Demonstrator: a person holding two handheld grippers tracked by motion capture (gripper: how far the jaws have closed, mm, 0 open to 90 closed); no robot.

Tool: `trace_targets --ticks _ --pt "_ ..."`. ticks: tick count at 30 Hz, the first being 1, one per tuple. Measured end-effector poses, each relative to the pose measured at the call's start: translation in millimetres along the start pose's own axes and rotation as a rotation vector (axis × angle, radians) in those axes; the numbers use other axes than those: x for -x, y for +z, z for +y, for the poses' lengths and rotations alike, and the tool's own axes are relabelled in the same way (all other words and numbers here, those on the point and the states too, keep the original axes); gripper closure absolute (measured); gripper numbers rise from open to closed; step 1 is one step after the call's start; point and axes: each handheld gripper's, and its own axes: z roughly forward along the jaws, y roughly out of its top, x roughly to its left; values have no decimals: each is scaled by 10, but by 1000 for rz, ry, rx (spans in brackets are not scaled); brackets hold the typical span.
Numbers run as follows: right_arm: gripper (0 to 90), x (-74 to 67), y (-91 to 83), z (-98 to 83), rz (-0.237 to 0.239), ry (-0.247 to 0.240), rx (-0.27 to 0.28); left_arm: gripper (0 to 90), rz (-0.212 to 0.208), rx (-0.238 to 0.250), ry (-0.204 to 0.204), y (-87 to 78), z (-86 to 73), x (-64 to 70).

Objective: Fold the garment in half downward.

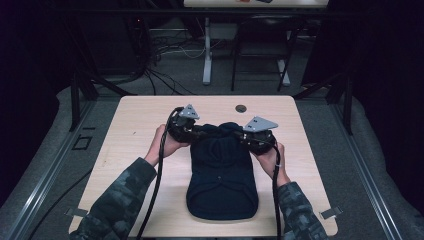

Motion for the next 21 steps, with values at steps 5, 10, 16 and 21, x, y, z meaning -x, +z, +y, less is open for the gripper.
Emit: trace_targets --ticks 5,10,16,21 --pt "750 7 -20 12 -11 -6 15 731 52 41 20 -49 33 18" --pt "745 13 -28 15 -11 -3 21 741 112 59 73 -79 90 69" --pt "722 64 -53 5 27 27 14 743 150 75 116 -94 129 125" --pt "662 124 -104 31 81 53 -5 745 180 102 184 -123 165 181"
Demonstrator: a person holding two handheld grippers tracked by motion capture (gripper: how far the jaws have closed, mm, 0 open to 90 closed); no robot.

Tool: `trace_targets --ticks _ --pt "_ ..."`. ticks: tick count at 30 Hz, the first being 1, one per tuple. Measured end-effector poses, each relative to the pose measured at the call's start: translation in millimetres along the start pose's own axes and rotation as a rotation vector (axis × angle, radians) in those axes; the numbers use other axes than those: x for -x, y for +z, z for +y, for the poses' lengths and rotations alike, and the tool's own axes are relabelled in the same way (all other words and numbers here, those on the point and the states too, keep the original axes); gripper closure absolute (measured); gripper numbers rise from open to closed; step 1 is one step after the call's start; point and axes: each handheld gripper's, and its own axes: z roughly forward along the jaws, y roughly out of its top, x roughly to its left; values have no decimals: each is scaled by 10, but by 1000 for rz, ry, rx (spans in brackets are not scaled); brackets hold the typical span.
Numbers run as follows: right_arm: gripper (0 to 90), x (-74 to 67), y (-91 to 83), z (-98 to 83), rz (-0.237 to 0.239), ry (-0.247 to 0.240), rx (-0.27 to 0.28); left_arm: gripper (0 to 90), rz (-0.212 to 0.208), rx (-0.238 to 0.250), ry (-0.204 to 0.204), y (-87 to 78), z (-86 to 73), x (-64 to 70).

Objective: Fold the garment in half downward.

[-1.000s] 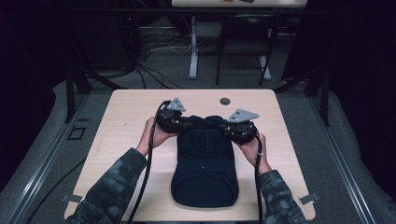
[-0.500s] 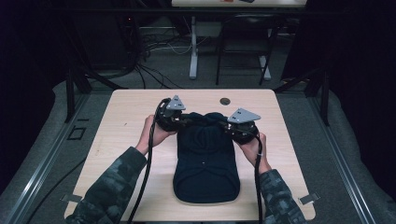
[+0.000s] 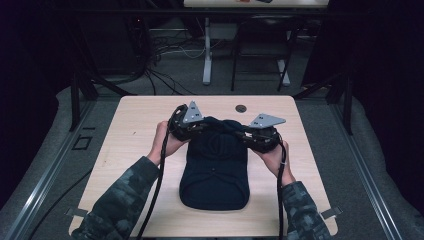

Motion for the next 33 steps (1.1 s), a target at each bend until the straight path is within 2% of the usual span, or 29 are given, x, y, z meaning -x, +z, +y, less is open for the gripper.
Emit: trace_targets --ticks 3,6,10,12,13,15,16,17,18,21,25,29,33 --pt "636 13 -10 8 16 2 -10 745 -4 13 35 -14 23 26" --pt "680 11 -33 16 33 -11 -17 745 -9 12 64 -33 40 46" --pt "722 -16 -64 16 36 -29 -22 743 -16 9 64 -44 31 51" --pt "759 -75 -91 11 13 -66 -14 738 -24 8 61 -51 19 48" --pt "759 -75 -91 11 13 -66 -14 738 -34 5 53 -48 11 46" --pt "774 -143 -88 -8 -14 -117 -24 713 -69 -9 41 -34 -15 35" --pt "775 -157 -82 -16 -20 -124 -25 686 -108 -41 24 -2 -49 28" --pt "777 -165 -75 -23 -20 -127 -26 663 -126 -54 25 10 -67 26" --pt "777 -165 -75 -23 -20 -127 -26 644 -126 -54 25 10 -67 26" --pt "778 -189 -60 -28 -21 -138 -24 598 -189 -99 8 68 -120 24" --pt "776 -242 -58 -16 -24 -168 -41 628 -191 -129 0 104 -160 39" --pt "772 -301 -60 -28 -38 -201 -46 662 -175 -120 -15 113 -216 54" --pt "755 -328 -73 -72 -11 -211 -62 667 -162 -108 -12 103 -245 66"
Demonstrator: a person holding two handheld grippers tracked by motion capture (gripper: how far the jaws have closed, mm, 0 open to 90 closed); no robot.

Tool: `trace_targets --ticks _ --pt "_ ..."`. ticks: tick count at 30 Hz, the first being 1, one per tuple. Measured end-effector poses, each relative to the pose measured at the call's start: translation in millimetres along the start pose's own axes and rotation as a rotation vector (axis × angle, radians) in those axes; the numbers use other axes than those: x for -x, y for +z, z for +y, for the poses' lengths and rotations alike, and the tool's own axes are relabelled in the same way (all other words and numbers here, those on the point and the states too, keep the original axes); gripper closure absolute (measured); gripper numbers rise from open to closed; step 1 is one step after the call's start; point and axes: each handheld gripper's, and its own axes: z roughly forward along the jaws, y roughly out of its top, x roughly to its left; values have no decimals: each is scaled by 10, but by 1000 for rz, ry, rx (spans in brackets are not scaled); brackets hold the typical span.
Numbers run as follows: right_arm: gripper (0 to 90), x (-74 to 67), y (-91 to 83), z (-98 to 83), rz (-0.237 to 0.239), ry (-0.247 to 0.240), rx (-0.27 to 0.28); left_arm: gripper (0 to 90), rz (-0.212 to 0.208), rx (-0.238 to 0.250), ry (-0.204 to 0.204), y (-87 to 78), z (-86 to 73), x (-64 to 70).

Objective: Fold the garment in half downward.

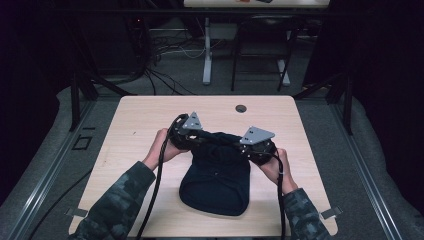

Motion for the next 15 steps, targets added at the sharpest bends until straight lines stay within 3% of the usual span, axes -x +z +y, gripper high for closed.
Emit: trace_targets --ticks 5,15 --pt "747 14 -27 -62 37 44 -1 669 16 4 21 -18 20 49" --pt "740 -43 -63 -185 64 53 -16 655 29 -5 64 -21 0 216"
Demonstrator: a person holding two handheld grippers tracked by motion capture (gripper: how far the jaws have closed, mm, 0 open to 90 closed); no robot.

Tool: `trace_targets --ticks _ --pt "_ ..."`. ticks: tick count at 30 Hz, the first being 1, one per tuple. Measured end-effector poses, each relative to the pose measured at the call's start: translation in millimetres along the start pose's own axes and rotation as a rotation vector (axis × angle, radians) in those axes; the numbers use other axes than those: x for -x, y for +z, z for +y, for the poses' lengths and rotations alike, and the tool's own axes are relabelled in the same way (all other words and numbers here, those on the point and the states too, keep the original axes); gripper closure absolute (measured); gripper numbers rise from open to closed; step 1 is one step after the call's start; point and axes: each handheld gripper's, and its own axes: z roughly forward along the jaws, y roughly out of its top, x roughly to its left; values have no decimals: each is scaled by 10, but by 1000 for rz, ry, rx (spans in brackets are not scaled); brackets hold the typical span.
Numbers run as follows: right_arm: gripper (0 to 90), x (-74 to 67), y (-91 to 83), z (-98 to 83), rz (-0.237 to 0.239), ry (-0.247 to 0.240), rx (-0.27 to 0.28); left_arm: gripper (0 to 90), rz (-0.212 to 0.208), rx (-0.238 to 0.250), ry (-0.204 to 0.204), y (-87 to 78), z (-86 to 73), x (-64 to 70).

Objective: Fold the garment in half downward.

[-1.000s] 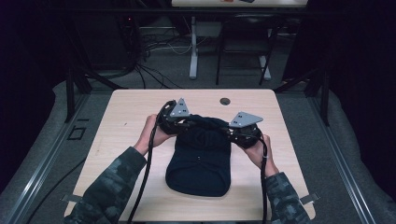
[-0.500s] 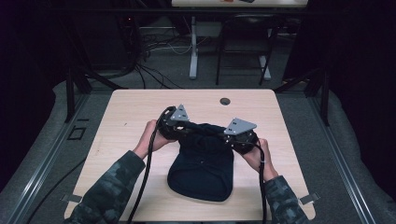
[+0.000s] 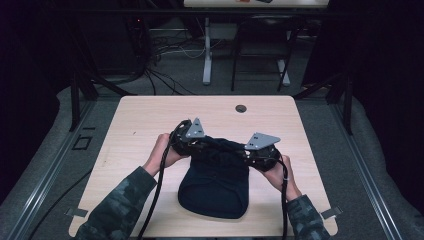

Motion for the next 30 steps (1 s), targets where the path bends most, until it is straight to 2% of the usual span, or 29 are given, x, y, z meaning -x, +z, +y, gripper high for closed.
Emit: trace_targets --ticks 13,20,30 --pt "729 -97 -50 -107 44 10 7 658 -29 21 -9 -61 -93 132" --pt "726 -155 -80 -149 68 1 -9 658 -49 24 -8 -92 -161 228" --pt "718 -327 -112 -262 91 -18 -30 665 -63 24 23 -121 -278 401"
